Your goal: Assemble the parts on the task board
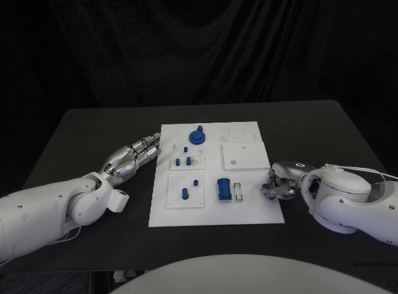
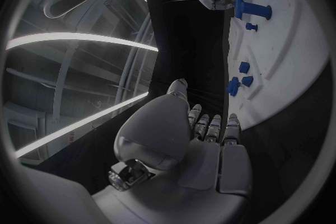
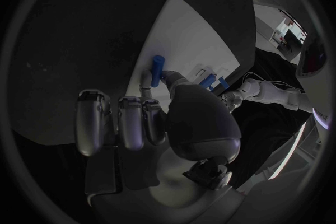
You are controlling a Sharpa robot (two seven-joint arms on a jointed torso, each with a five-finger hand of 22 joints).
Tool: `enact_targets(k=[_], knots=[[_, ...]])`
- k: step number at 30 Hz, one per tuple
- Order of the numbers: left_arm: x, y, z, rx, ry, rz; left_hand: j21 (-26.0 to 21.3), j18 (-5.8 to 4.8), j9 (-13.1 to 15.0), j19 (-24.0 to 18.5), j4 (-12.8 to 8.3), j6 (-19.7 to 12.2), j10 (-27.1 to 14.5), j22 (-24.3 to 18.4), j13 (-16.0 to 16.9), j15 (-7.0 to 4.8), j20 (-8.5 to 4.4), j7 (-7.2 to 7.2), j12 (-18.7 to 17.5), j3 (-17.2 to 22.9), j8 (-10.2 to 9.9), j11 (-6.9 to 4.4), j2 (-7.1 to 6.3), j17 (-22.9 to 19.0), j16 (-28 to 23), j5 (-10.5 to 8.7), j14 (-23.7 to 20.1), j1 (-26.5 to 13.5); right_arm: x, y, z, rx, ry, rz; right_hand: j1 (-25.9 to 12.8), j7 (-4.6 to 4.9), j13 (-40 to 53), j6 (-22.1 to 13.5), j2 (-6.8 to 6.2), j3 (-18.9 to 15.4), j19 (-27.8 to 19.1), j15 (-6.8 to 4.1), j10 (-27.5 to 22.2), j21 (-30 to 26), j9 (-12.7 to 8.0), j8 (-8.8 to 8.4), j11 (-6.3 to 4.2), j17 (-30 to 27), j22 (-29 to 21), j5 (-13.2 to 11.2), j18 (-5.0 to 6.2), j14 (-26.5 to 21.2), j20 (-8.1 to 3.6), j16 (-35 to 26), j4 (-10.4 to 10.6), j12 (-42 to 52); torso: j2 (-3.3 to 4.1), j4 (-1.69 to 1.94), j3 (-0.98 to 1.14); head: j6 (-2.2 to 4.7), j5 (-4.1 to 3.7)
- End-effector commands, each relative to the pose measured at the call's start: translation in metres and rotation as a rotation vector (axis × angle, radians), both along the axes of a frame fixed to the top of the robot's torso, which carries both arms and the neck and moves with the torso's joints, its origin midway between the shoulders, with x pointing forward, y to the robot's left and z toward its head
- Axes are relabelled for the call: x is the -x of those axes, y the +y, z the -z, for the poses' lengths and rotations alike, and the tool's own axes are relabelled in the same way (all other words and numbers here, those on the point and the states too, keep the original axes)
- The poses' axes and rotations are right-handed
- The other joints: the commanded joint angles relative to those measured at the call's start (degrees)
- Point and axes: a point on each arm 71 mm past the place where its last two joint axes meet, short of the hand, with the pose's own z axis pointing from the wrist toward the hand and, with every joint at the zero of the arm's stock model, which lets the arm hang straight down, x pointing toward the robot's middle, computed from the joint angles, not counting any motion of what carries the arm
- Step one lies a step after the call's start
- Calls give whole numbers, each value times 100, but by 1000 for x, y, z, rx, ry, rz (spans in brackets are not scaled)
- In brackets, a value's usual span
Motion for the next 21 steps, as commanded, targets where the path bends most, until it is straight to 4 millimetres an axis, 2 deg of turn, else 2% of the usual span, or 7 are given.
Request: enact_targets(k=[1,9,16,21], knots=[[1,-1,-1,14,-3,7,-20,22,8,6,4,23,21,-6,-5,26,26,18,-9,26,38,14,-30,-5,-21,11,-2,23,8,-5,14,-75,127,88,71,-17,1506,45,8,414,271,31,597,-27,-2160,-43,53,557,1215,79,38,423,23,-31,-369,15,0,0,1,-1,17],[1,-1,-1,14,-3,7,-20,23,7,6,2,19,25,-6,-3,25,26,27,-8,27,37,16,-29,-5,-21,9,-2,24,12,-9,11,-297,185,250,-54,-23,1506,136,-16,651,285,30,597,-3,-2160,-24,49,598,1226,290,32,432,24,-12,-498,15,-3,1,-1,-1,47],[1,-1,0,13,-3,6,-20,25,6,6,-1,17,30,-6,-2,24,26,41,-6,29,36,19,-28,-5,-21,5,-2,26,11,-6,-3,-467,239,356,-164,-29,1506,161,0,731,292,27,597,7,-2155,-12,44,602,1230,347,30,434,21,-8,-512,15,-4,0,3,-1,69],[0,-2,0,13,-4,7,-20,25,6,6,-1,17,30,-6,-2,24,26,41,-6,29,36,19,-28,-5,-21,5,-2,26,11,2,-7,-532,277,371,-234,-34,1506,169,19,761,291,24,597,3,-2146,0,40,597,1229,343,31,434,19,-9,-501,15,-11,11,-2,-1,56]])
